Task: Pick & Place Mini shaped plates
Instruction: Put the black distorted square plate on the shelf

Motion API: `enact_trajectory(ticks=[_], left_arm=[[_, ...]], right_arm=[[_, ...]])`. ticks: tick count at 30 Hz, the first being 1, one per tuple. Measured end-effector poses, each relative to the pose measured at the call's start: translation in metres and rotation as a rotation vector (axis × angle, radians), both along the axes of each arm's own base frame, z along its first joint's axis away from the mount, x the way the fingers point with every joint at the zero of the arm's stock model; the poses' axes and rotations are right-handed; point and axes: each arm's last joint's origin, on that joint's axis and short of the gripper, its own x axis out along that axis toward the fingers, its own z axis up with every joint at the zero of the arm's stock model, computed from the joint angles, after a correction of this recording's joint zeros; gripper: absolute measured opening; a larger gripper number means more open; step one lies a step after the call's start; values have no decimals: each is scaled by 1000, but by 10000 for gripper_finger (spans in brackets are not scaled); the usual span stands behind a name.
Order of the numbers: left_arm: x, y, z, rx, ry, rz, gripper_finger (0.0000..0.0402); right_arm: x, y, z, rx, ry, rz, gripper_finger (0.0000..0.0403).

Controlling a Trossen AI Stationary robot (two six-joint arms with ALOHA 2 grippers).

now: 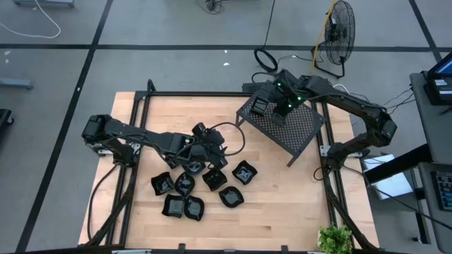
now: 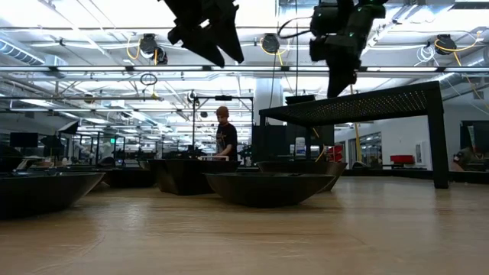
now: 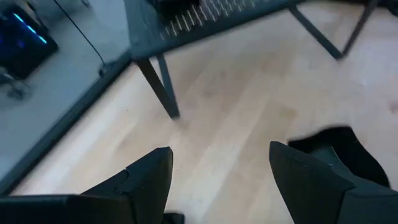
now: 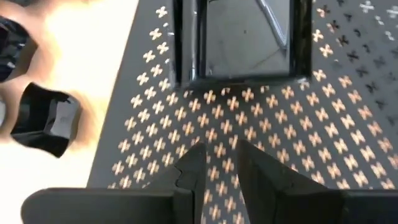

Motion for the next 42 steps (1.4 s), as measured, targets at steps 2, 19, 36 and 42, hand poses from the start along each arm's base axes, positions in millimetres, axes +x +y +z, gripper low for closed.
enact_trajectory(ticks=[2, 19, 36, 42], left_arm=[[-3, 0, -3, -33, 31, 5, 271], [-46, 89, -86, -226, 338, 324, 271], [-82, 117, -134, -463, 450, 355, 271], [-79, 113, -136, -503, 408, 311, 219]], right_arm=[[-7, 5, 9, -20, -25, 8, 75], [-52, 85, 78, -320, -800, 454, 75], [-57, 90, 67, -358, -828, 483, 75], [-57, 90, 67, -358, -829, 483, 75]])
